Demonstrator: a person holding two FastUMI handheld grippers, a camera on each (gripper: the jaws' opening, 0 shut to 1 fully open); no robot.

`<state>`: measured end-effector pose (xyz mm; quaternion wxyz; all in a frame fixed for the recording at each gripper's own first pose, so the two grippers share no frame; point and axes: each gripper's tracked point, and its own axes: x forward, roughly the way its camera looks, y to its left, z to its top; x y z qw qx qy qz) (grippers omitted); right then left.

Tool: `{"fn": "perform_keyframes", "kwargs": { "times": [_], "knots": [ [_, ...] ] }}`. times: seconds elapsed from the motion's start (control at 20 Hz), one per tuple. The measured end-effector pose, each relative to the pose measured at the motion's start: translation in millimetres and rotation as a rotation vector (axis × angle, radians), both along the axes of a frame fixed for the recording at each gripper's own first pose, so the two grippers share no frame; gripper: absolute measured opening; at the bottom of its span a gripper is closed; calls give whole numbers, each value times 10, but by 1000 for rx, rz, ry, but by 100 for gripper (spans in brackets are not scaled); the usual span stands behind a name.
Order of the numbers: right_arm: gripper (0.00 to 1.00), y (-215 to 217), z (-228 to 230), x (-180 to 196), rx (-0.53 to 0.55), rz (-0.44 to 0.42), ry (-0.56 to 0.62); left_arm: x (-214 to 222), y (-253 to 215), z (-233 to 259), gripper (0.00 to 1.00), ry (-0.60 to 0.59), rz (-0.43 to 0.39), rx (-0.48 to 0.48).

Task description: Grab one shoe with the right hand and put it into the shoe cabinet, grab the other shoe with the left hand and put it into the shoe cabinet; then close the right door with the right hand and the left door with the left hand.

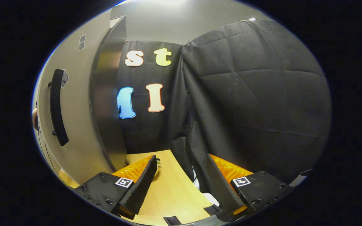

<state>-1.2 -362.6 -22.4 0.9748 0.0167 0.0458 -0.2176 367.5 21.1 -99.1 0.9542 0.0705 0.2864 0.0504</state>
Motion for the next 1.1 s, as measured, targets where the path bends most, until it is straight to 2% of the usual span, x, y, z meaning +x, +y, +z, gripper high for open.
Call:
{"fn": "perform_keyframes", "kwargs": {
  "times": [0.05, 0.1, 0.15, 0.2, 0.25, 0.3, 0.45, 0.5, 0.55, 0.7, 0.9, 0.95, 1.0, 1.05, 1.1],
  "knots": [
    [99, -14, 0, -49, -2, -18, -1, 109, 26, -19, 4, -1, -2, 18],
    [95, -25, -13, -97, -2, -37, 0, 212, 45, -46, 4, -3, -4, 31],
    [95, -24, -25, -158, 1, -56, 2, 323, 36, -66, 4, -7, -11, 35],
    [99, -18, -36, -217, 7, -74, 1, 398, 26, -94, 4, -8, -18, 37],
    [95, -4, -35, -283, 11, -91, -2, 480, 31, -128, 4, -8, -22, 37],
    [99, -7, -47, -356, 13, -112, -3, 559, 30, -184, 4, -2, -29, 42],
    [99, 10, -81, -538, 22, -164, 4, 714, 14, -329, 4, 20, -38, 39],
    [95, 18, -87, -582, 27, -173, 4, 731, 1, -381, 4, 32, -45, 33],
    [95, 29, -87, -609, 27, -181, 4, 749, -13, -419, 10, 42, -52, 29],
    [95, 54, -75, -671, 28, -199, 3, 773, -21, -485, 5, 64, -60, 19],
    [95, 116, -70, -692, 18, -194, 2, 694, -28, -419, 13, 58, -70, -8],
    [95, 135, -64, -686, 20, -189, 2, 642, -40, -401, 17, 57, -79, -24],
    [95, 146, -66, -675, 23, -182, 0, 579, -42, -359, 27, 58, -91, -25],
    [99, 161, -56, -662, 25, -173, -2, 535, -28, -302, 43, 44, -93, -21],
    [95, 177, -57, -657, 26, -166, -4, 493, -25, -215, 55, 26, -96, -22]
  ]
}}
